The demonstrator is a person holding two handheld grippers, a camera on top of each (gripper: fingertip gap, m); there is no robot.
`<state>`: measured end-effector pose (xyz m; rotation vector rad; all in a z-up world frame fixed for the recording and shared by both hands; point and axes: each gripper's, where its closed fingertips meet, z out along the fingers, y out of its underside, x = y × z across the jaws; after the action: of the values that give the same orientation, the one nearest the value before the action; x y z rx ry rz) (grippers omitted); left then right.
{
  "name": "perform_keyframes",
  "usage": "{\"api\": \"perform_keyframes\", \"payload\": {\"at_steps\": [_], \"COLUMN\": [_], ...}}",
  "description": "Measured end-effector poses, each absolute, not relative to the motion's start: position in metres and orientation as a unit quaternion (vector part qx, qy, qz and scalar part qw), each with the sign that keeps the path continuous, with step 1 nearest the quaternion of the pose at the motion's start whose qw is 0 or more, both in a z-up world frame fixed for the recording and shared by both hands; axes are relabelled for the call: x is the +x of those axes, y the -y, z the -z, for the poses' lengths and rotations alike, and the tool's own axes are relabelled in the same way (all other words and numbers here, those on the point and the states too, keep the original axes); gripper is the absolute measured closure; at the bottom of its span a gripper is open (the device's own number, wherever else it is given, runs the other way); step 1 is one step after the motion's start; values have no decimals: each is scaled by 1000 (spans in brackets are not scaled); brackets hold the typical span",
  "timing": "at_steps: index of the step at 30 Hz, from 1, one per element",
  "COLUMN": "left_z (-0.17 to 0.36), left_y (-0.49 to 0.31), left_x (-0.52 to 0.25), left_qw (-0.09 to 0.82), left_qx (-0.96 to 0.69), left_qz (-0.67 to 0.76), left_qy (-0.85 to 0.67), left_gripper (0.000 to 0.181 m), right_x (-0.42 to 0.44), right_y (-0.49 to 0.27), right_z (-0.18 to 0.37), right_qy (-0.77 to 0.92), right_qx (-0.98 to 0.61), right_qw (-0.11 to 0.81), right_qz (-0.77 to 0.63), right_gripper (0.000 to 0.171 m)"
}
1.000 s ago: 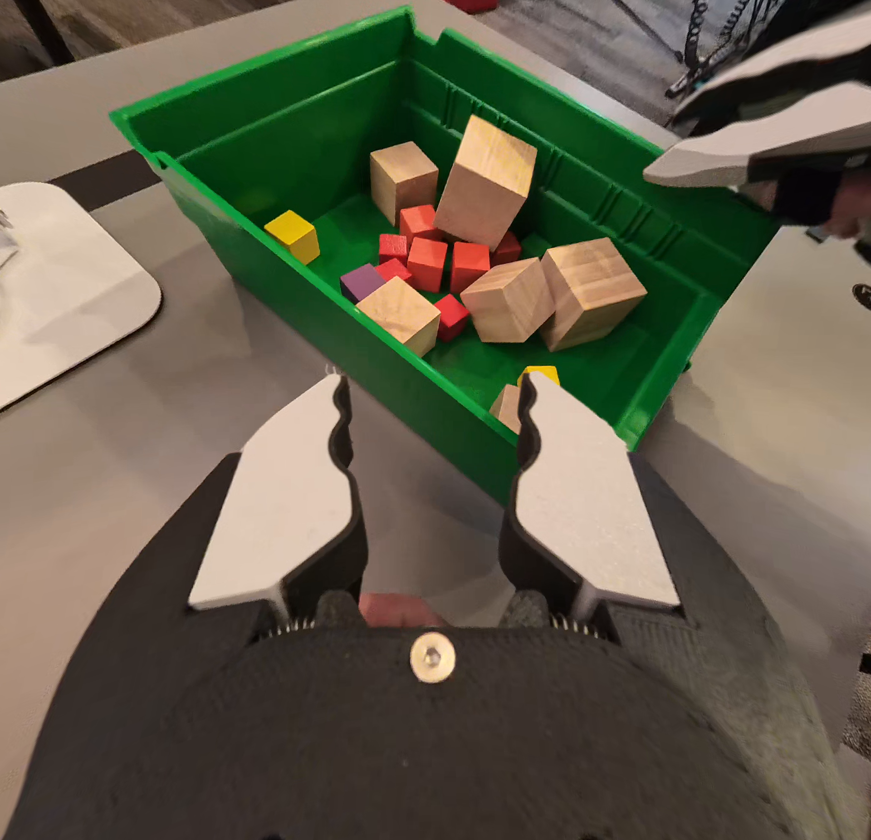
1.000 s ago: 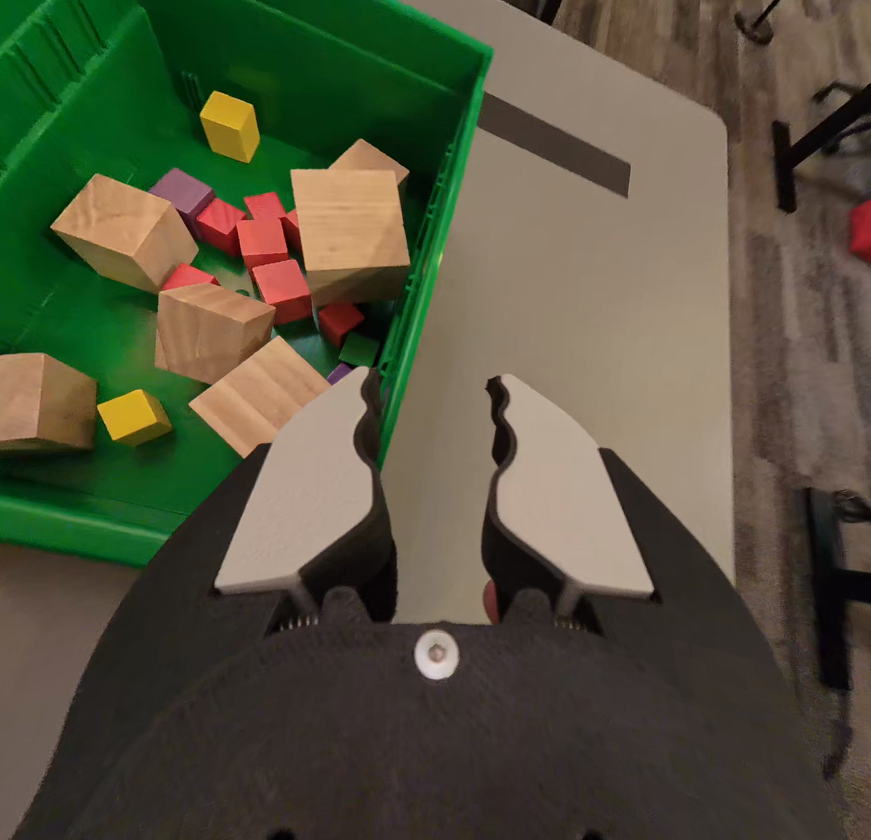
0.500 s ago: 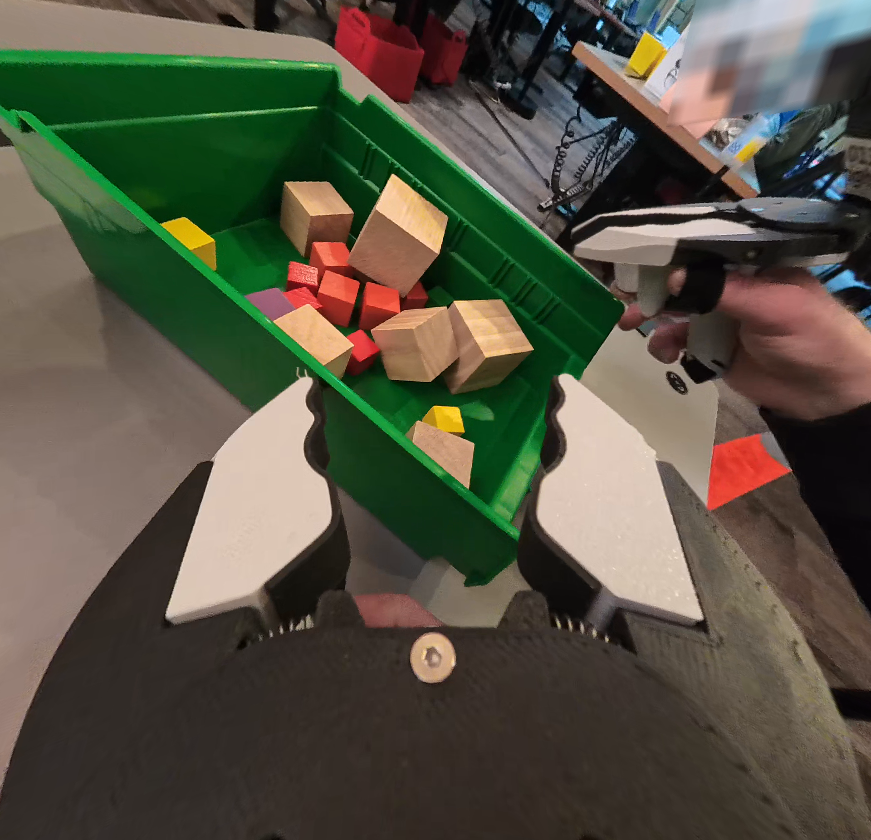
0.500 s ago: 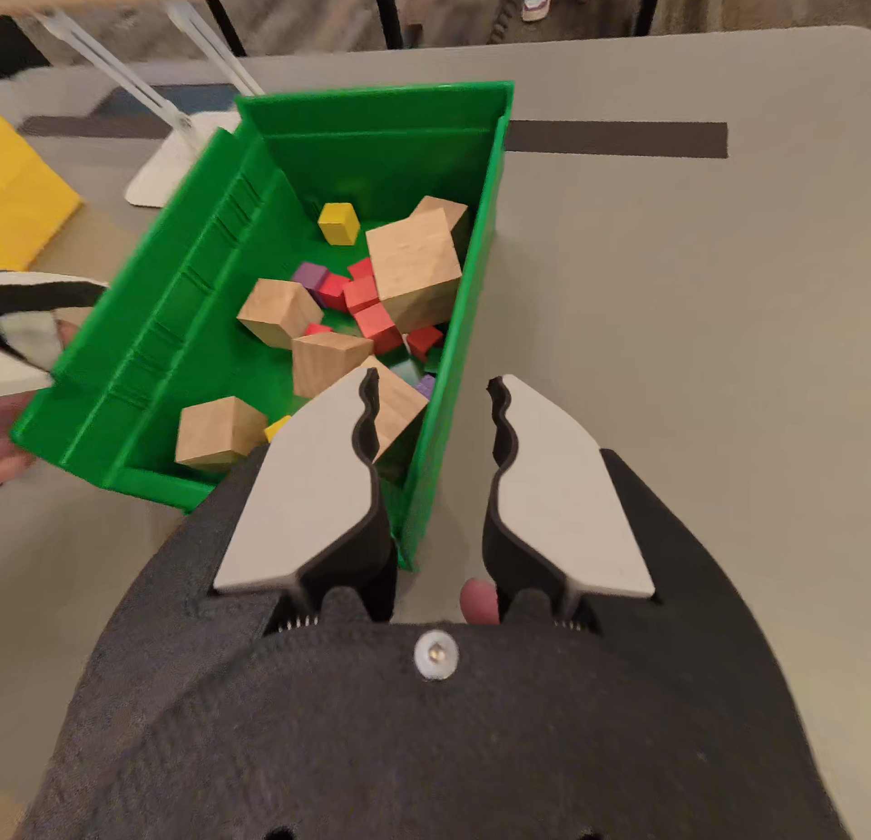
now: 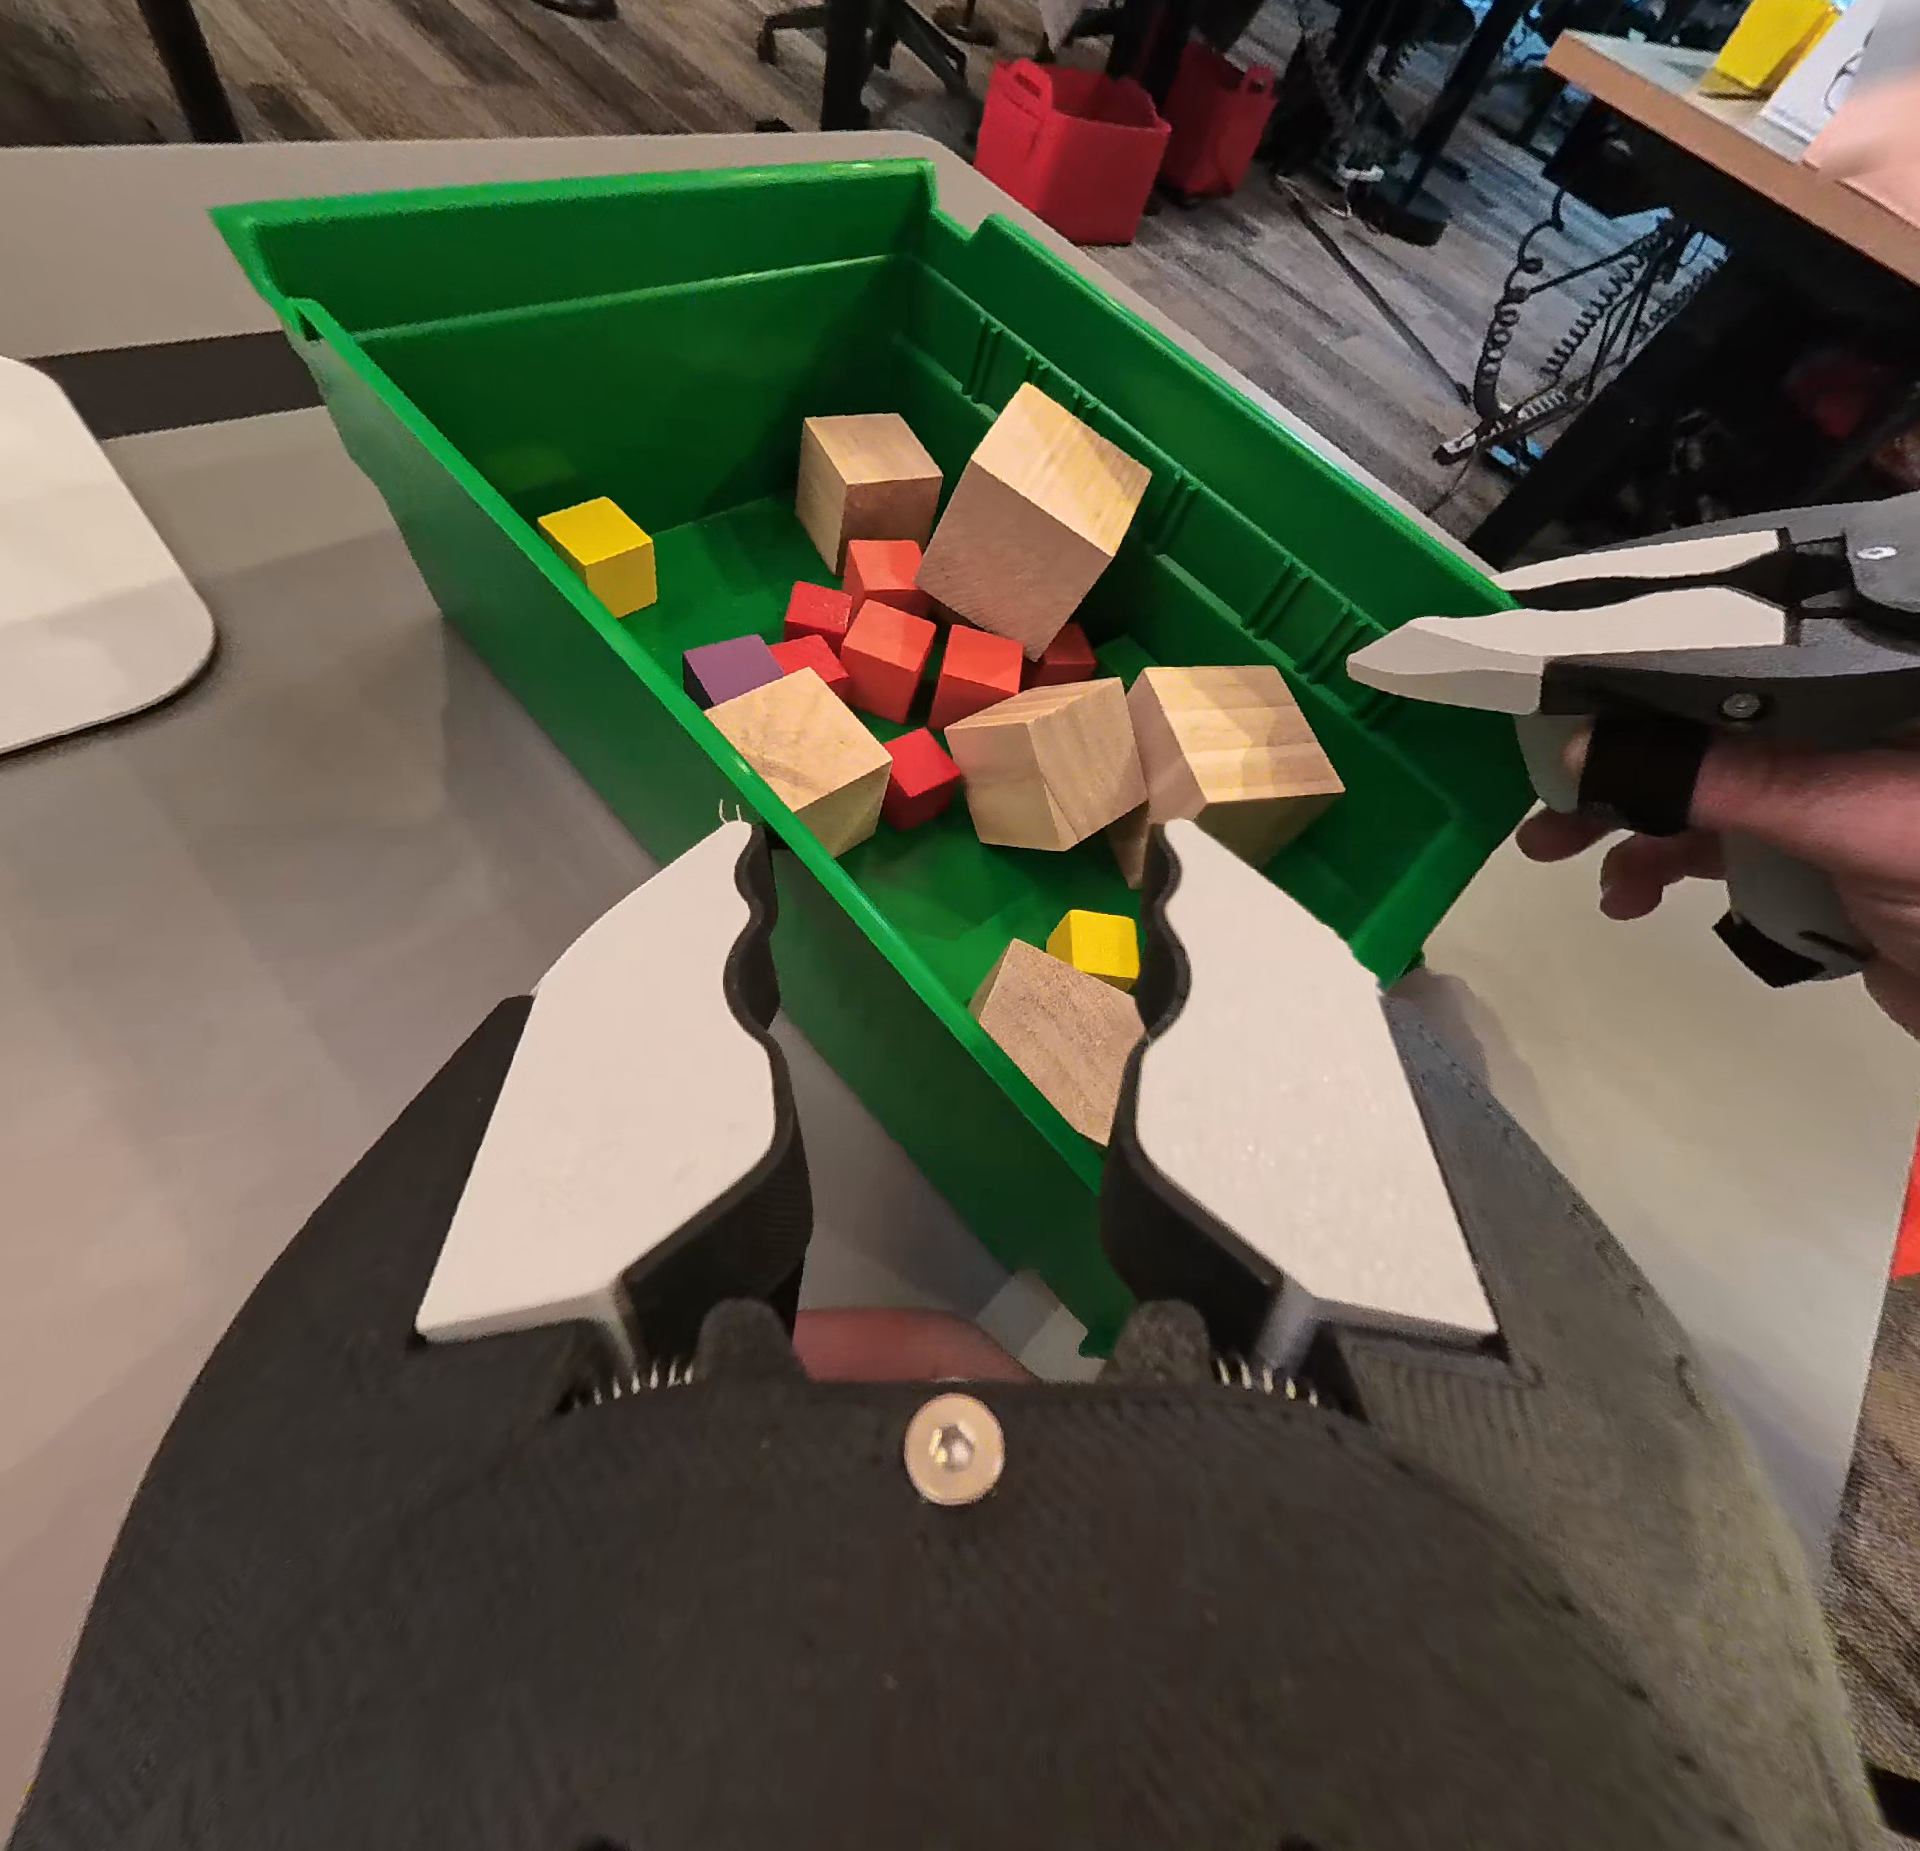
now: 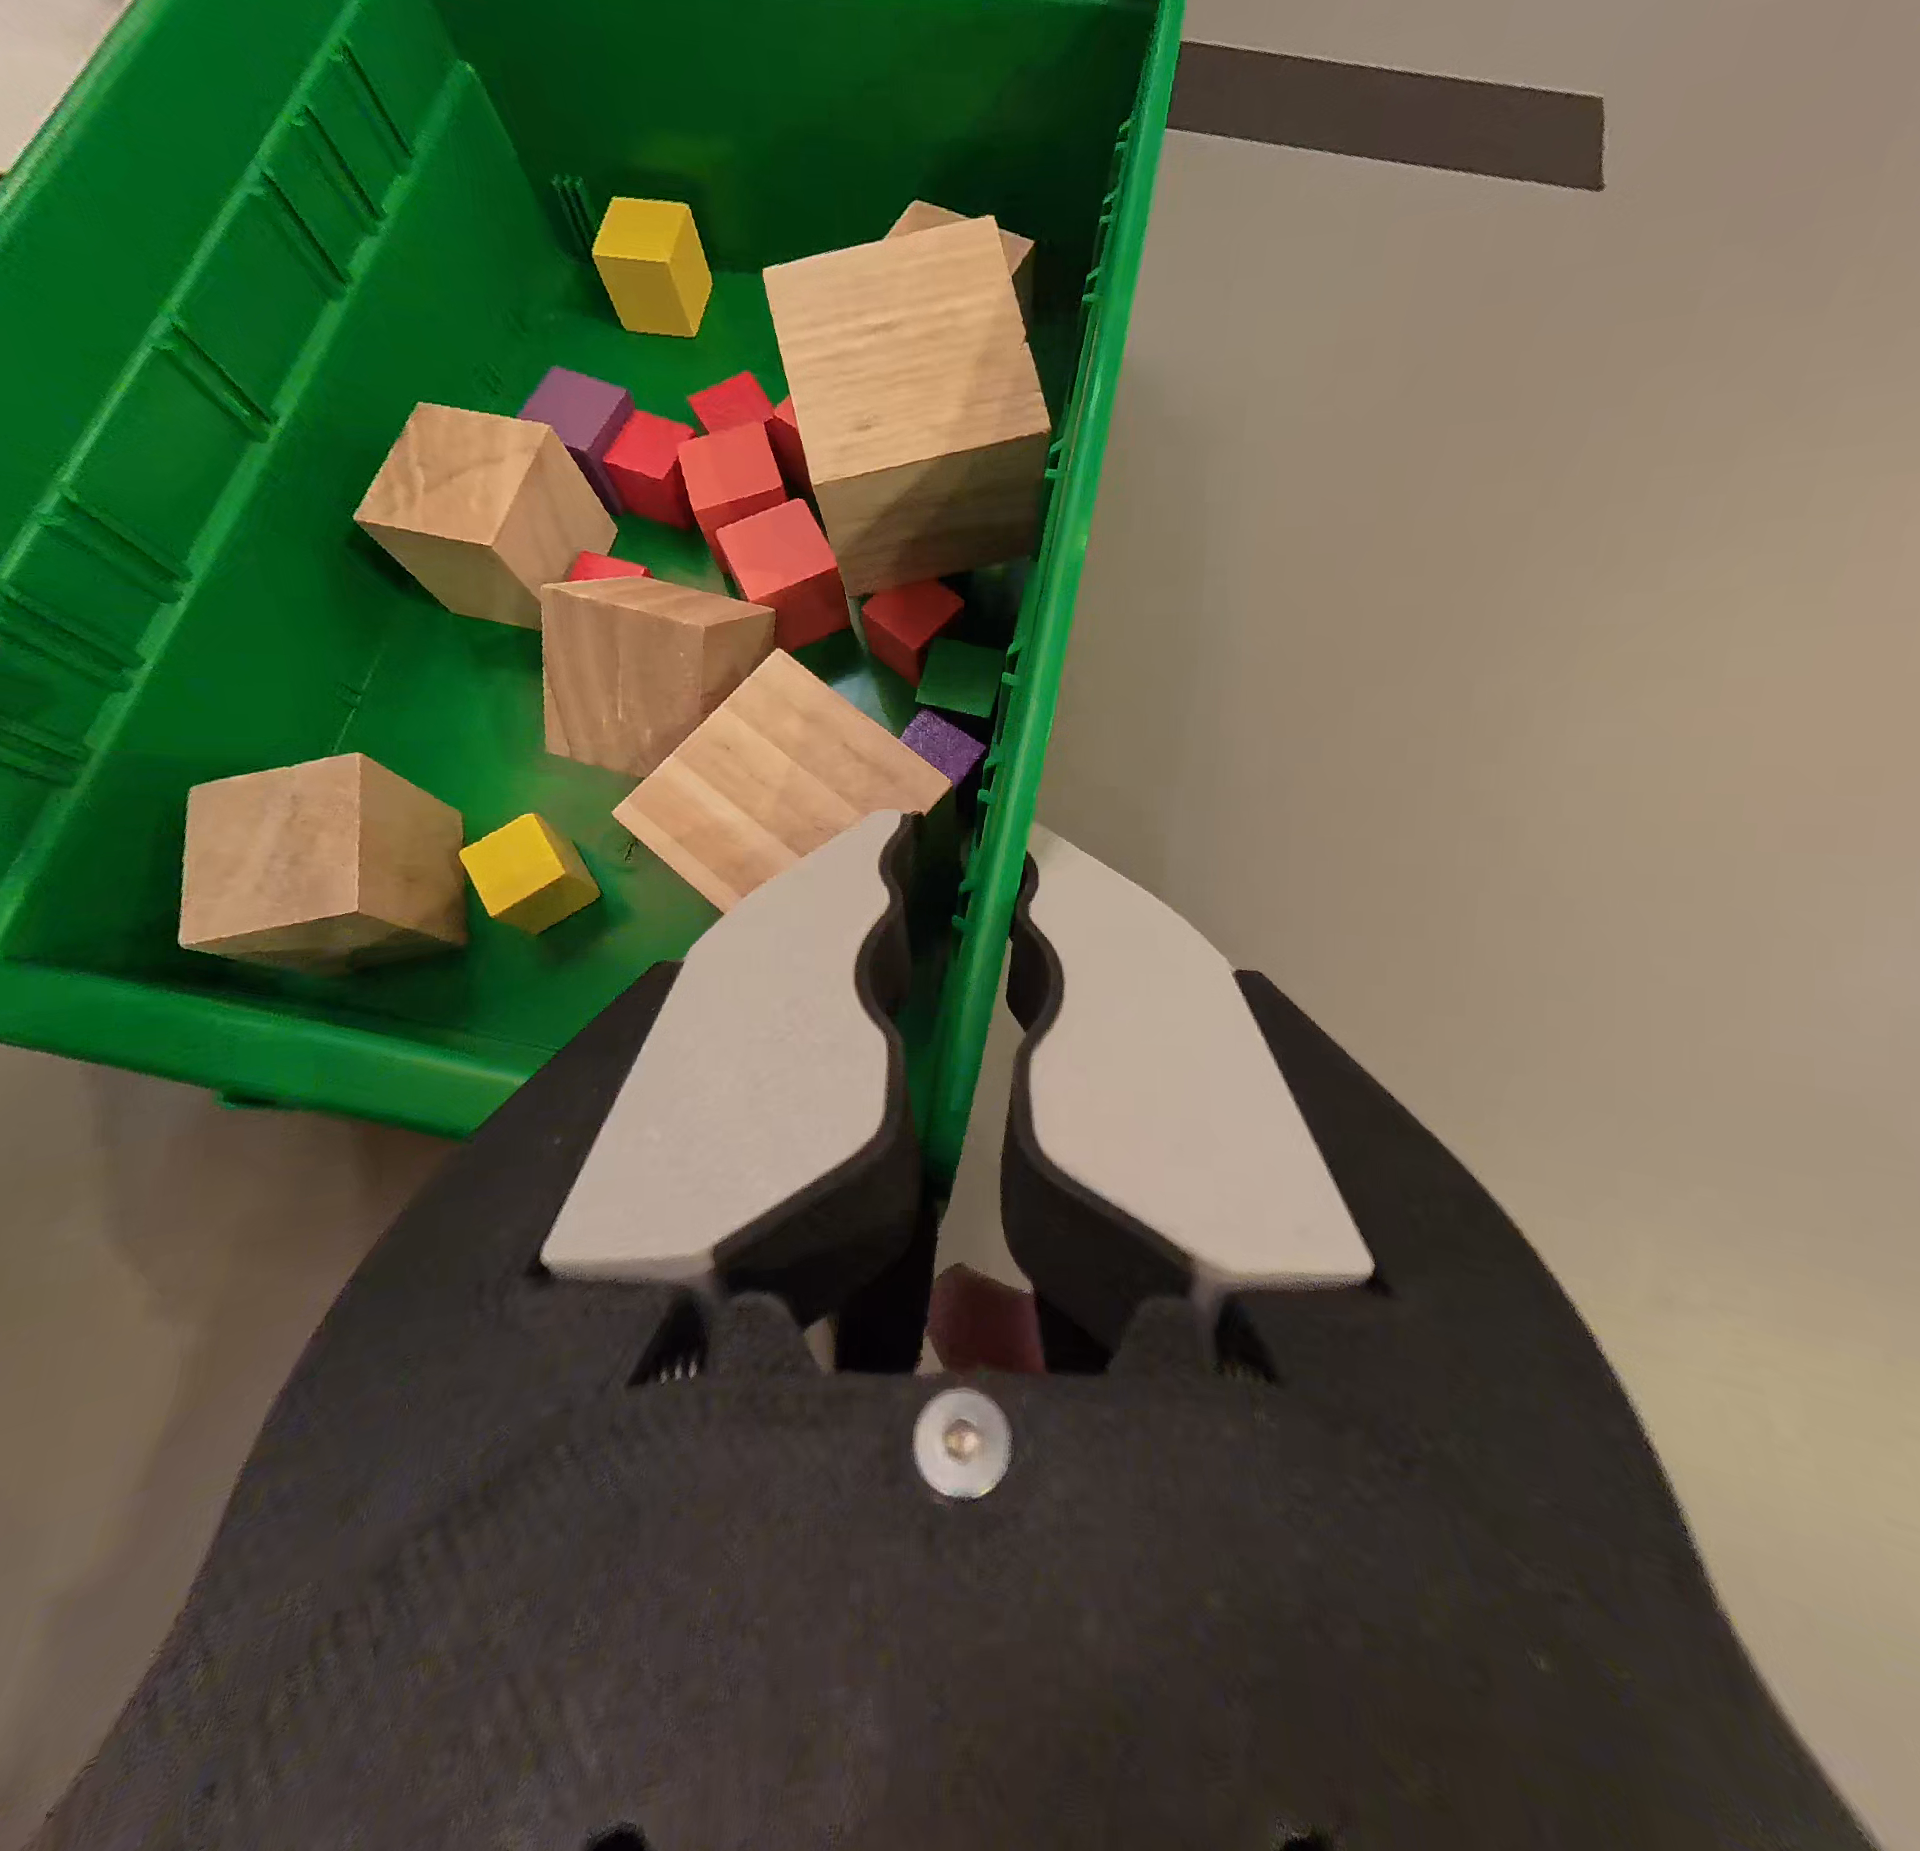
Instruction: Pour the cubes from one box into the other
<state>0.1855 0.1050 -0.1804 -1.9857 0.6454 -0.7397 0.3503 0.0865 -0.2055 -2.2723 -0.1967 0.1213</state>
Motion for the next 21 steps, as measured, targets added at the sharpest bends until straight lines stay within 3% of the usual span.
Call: {"api": "perform_keyframes", "payload": {"at_steps": [1, 8, 12, 17, 21], "left_z": [181, 178, 154, 94, 72], "left_y": [-105, -95, -85, -111, -145], "left_x": [187, 190, 147, -14, -206], "left_qw": [448, 436, 482, 589, 573], "left_qx": [-802, -793, -771, -751, -736], "left_qz": [296, 328, 292, 107, -226], "left_qy": [-261, -271, -296, -278, -282], "left_gripper": [115, 113, 101, 120, 109], "right_x": [352, 361, 366, 369, 362], "right_y": [-86, -82, -78, -70, -64], "right_z": [206, 205, 205, 206, 206], "right_qy": [75, 61, 65, 88, 122], "right_qx": [-905, -902, -902, -903, -900], "right_qw": [417, 425, 425, 419, 413], "right_qz": [-47, -40, -36, -49, -74], "right_gripper": [163, 166, 169, 171, 171]}}
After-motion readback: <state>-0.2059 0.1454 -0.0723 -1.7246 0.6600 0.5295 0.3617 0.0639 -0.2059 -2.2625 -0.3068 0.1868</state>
